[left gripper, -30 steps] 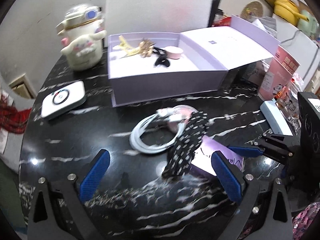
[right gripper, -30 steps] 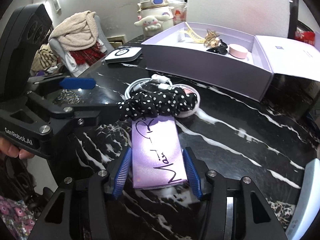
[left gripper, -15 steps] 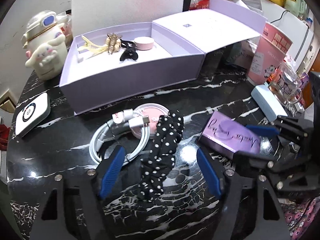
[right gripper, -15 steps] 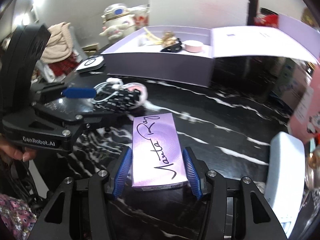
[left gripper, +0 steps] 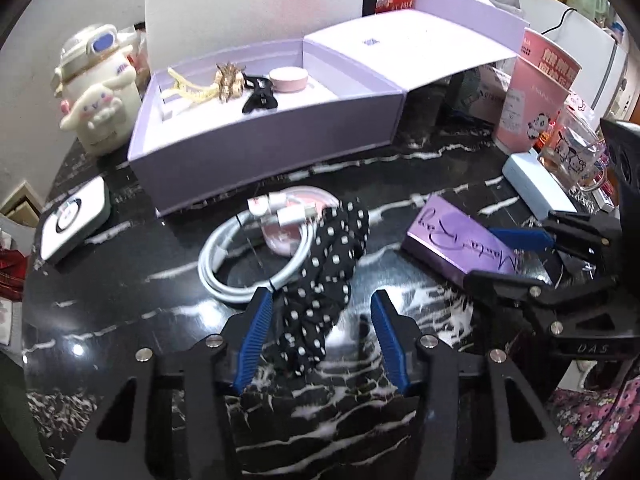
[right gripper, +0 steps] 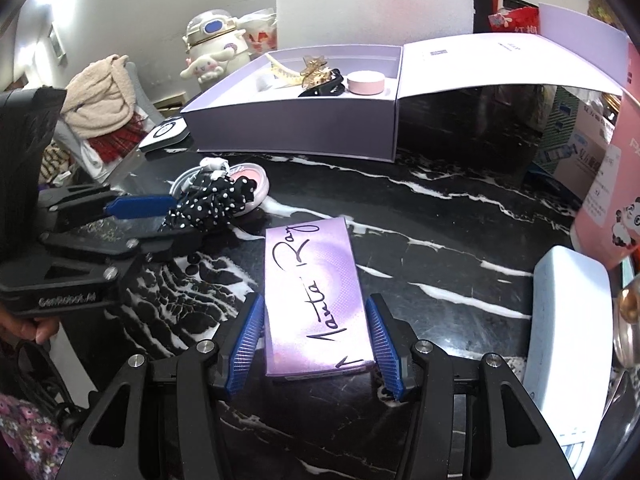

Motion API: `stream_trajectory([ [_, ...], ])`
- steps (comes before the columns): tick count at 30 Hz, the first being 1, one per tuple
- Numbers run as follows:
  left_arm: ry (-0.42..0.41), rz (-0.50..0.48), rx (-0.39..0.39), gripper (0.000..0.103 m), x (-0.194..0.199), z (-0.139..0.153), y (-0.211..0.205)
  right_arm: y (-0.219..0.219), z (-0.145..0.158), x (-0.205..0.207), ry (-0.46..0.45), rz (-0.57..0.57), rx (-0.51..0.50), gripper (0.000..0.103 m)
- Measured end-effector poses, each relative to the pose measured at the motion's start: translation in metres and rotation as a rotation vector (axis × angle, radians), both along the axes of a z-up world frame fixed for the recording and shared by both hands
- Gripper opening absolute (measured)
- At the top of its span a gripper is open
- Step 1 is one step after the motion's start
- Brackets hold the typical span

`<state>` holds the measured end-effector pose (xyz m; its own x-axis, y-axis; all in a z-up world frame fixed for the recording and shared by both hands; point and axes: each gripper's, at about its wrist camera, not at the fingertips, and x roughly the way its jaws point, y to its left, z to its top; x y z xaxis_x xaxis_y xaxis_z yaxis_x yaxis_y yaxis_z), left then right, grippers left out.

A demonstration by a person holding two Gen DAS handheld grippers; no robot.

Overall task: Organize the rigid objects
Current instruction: 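Close the left tool on the black polka-dot scrunchie while the right tool holds the purple box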

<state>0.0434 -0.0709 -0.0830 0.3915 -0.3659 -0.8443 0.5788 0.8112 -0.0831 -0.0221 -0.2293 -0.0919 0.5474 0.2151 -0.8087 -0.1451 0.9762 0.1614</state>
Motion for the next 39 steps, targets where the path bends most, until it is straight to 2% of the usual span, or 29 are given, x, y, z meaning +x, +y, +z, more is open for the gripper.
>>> stream_trajectory([
  [2, 0.029, 0.006, -0.012, 0.051, 0.003, -0.005, 0.000, 0.001, 0.000, 0.000, -0.004, 0.003, -0.003, 0.052],
  [5, 0.026, 0.000, -0.026, 0.051, 0.008, -0.006, -0.003, 0.001, -0.001, 0.001, -0.004, 0.006, -0.005, 0.052],
  [8, -0.003, -0.024, -0.002, 0.051, 0.009, -0.008, -0.012, 0.002, -0.001, 0.002, -0.006, 0.006, -0.008, 0.053],
  [11, -0.037, -0.031, 0.031, 0.051, 0.009, -0.009, -0.020, 0.004, -0.002, 0.003, -0.013, 0.004, -0.021, 0.058],
  [12, -0.035, -0.029, 0.022, 0.049, 0.010, -0.009, -0.021, 0.004, -0.002, 0.003, -0.013, 0.005, -0.019, 0.060],
  [13, -0.040, -0.028, 0.016, 0.034, 0.010, -0.009, -0.021, 0.004, -0.002, 0.004, -0.013, 0.007, -0.016, 0.063],
  [16, -0.039, -0.024, 0.002, 0.021, 0.011, -0.009, -0.019, 0.007, -0.002, 0.005, -0.015, 0.010, -0.024, 0.065],
  [19, -0.033, -0.012, -0.001, 0.019, 0.011, -0.008, -0.017, 0.012, -0.004, 0.007, -0.025, 0.012, -0.063, 0.063],
  [20, -0.031, -0.009, 0.000, 0.019, 0.010, -0.008, -0.016, 0.013, -0.004, 0.007, -0.031, 0.010, -0.081, 0.059],
  [21, -0.030, -0.007, 0.000, 0.019, 0.009, -0.007, -0.015, 0.015, -0.004, 0.007, -0.039, 0.010, -0.106, 0.051],
  [34, -0.023, 0.033, -0.038, 0.019, 0.004, 0.006, 0.001, 0.014, 0.009, 0.004, -0.066, 0.036, -0.059, 0.050],
  [39, -0.037, 0.039, -0.043, 0.019, 0.003, 0.016, 0.005, 0.012, 0.014, 0.004, -0.057, 0.061, 0.013, 0.050],
])
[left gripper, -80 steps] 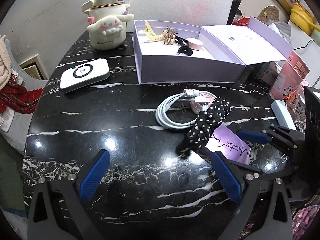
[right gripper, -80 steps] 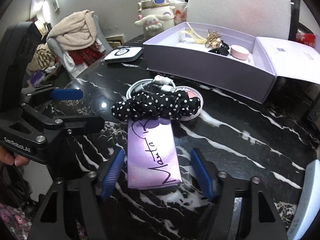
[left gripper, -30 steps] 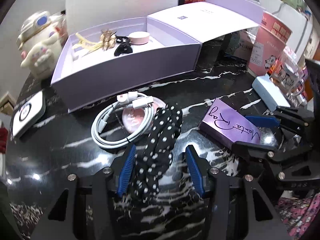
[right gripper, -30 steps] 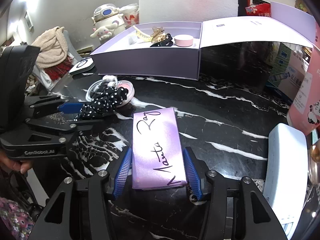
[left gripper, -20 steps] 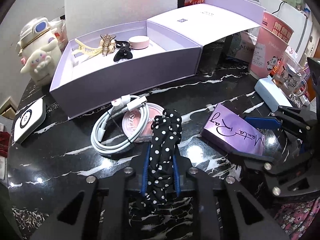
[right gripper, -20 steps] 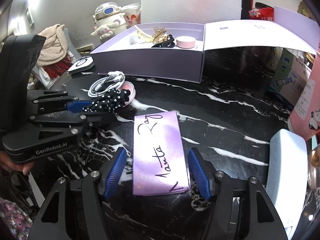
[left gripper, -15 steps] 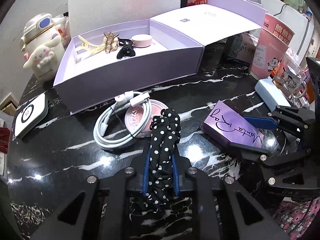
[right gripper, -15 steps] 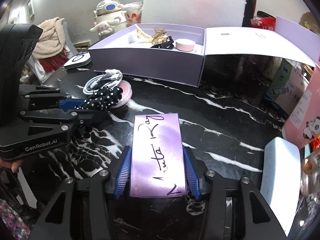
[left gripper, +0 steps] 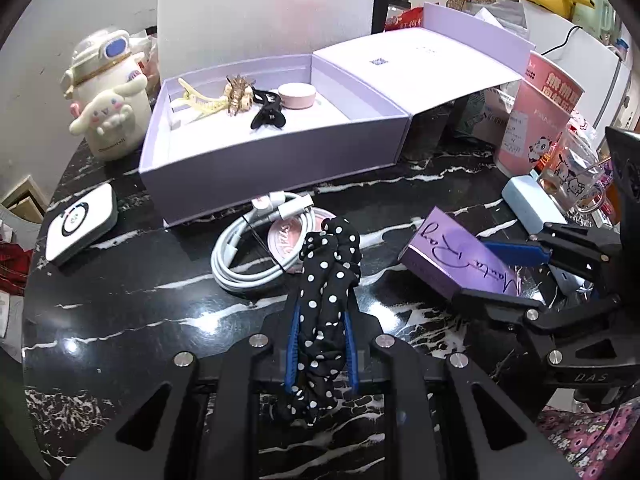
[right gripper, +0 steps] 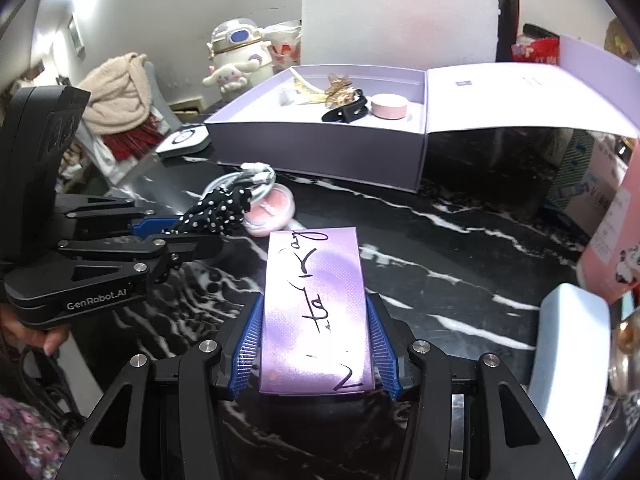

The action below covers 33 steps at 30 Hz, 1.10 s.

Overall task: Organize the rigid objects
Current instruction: 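Close the left tool on the black polka-dot scrunchie while the right tool holds the purple box, then lift the scrunchie and purple box and carry both over the lavender box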

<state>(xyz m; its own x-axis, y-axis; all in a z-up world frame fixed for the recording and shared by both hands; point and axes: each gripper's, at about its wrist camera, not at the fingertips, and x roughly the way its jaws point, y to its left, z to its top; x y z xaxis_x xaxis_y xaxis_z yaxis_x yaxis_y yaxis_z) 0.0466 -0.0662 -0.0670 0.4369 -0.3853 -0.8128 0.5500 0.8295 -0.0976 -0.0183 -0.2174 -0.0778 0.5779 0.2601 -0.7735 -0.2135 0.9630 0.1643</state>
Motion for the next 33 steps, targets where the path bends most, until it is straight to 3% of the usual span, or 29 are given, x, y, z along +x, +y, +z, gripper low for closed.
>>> stream_trajectory([
  [33, -0.175, 0.040, -0.047, 0.019, 0.026, 0.082, 0.007, 0.009, 0.083, 0.022, -0.164, 0.138, -0.110, 0.050],
])
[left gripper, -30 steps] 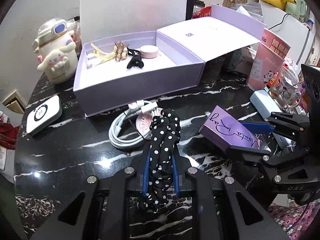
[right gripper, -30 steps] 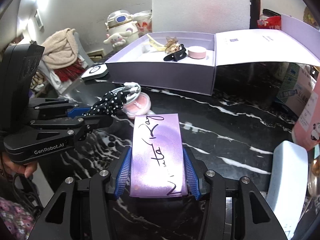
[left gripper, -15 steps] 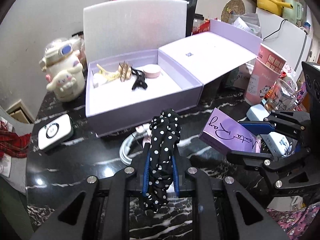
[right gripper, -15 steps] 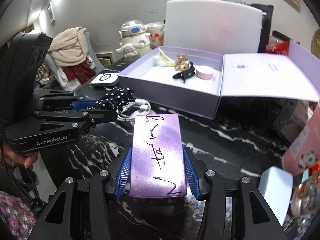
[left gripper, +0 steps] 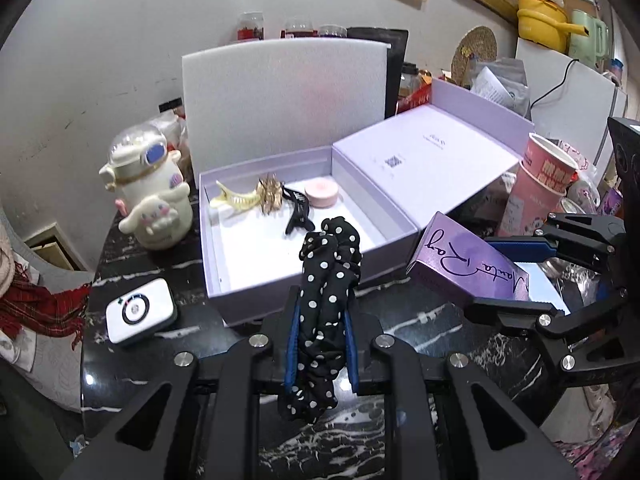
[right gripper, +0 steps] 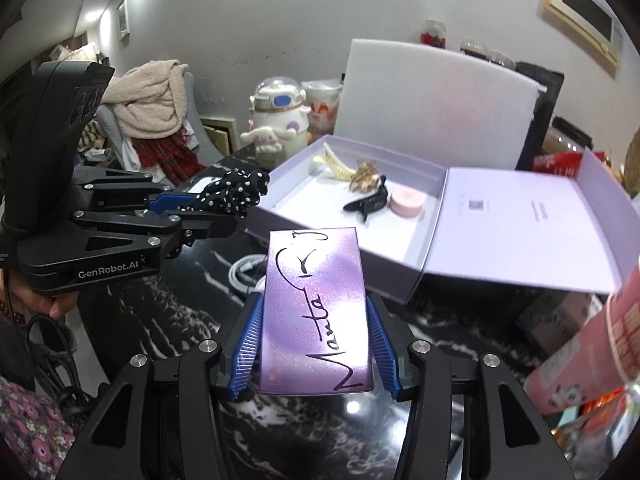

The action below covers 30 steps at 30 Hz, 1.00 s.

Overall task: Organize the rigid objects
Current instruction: 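Lift the scrunchie and purple box and carry both over the lavender box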

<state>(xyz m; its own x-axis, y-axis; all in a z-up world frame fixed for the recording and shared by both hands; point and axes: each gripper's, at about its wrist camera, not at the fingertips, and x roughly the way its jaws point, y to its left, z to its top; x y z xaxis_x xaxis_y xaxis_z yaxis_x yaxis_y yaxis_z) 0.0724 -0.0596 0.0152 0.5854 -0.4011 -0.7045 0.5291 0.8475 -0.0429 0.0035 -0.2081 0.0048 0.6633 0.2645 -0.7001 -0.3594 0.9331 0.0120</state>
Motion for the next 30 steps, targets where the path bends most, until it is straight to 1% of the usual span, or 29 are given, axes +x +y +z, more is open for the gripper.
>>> stream_trajectory([
  [4, -0.008, 0.000, -0.013, 0.019, 0.009, 0.006, -0.002, -0.002, 0.010, 0.008, -0.017, 0.008, 0.002, 0.050],
  [11, -0.025, -0.018, -0.016, 0.019, 0.027, 0.017, -0.010, -0.003, 0.023, 0.023, -0.044, 0.025, -0.011, 0.050],
  [16, -0.036, -0.035, -0.015, 0.019, 0.042, 0.022, -0.015, -0.001, 0.030, 0.037, -0.056, 0.048, -0.036, 0.050],
  [21, -0.040, -0.039, -0.008, 0.019, 0.057, 0.025, -0.018, 0.001, 0.032, 0.052, -0.057, 0.065, -0.044, 0.050],
  [30, -0.039, -0.037, 0.006, 0.019, 0.087, 0.026, -0.022, -0.004, 0.033, 0.088, -0.051, 0.068, -0.029, 0.050],
])
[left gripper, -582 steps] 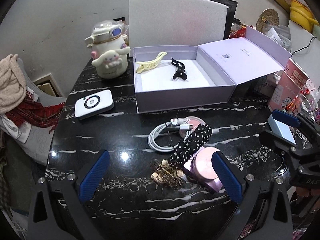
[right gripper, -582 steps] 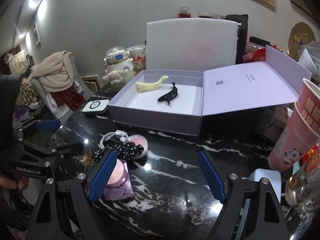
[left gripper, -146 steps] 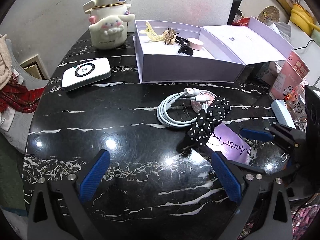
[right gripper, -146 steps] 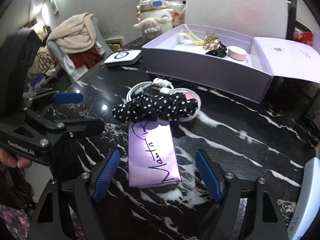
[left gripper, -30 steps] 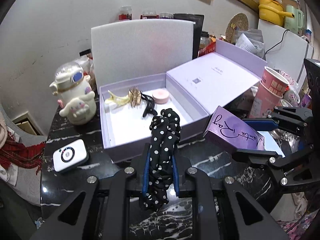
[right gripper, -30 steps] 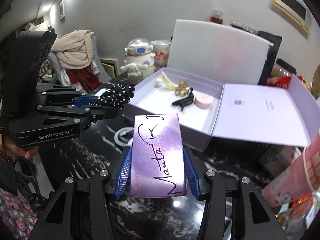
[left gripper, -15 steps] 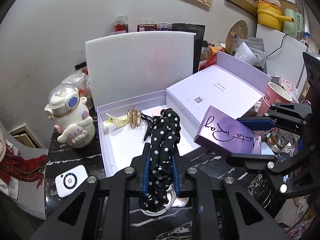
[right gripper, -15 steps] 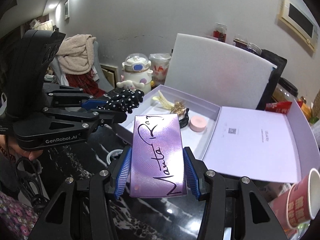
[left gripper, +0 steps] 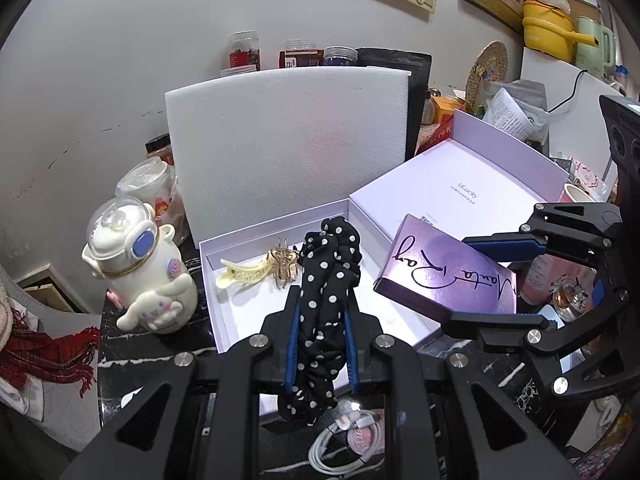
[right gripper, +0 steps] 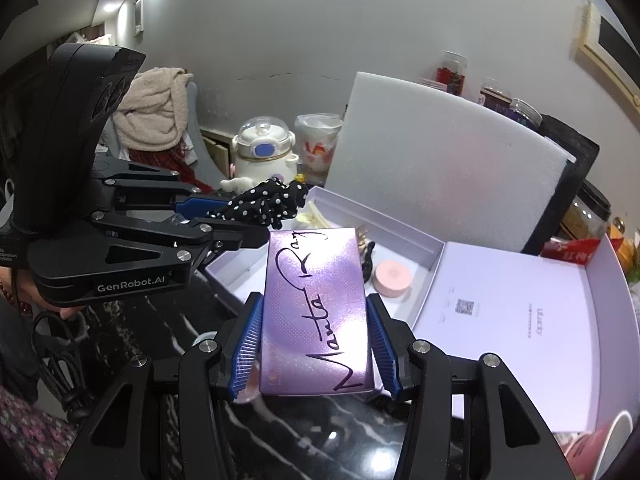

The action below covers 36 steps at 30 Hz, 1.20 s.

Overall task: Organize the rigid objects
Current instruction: 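Lift the scrunchie and purple box and carry both over the lavender box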

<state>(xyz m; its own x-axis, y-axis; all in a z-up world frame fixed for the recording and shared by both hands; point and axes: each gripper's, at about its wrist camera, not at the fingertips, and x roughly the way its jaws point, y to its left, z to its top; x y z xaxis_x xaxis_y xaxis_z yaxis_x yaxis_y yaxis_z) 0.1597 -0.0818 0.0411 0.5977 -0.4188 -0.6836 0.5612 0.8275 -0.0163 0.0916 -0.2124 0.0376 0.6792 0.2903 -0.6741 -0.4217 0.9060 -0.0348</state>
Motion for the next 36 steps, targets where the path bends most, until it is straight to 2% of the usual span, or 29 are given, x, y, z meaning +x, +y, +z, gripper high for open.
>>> stream_trajectory([
  [20, 0.012, 0.000, 0.013, 0.019, 0.069, -0.015, -0.016, -0.023, -0.004, 0.074, 0.015, -0.093, 0.005, 0.050],
  [36, 0.069, 0.017, 0.033, 0.019, 0.118, -0.040, -0.016, -0.016, -0.030, 0.130, 0.087, -0.131, 0.010, 0.050],
])
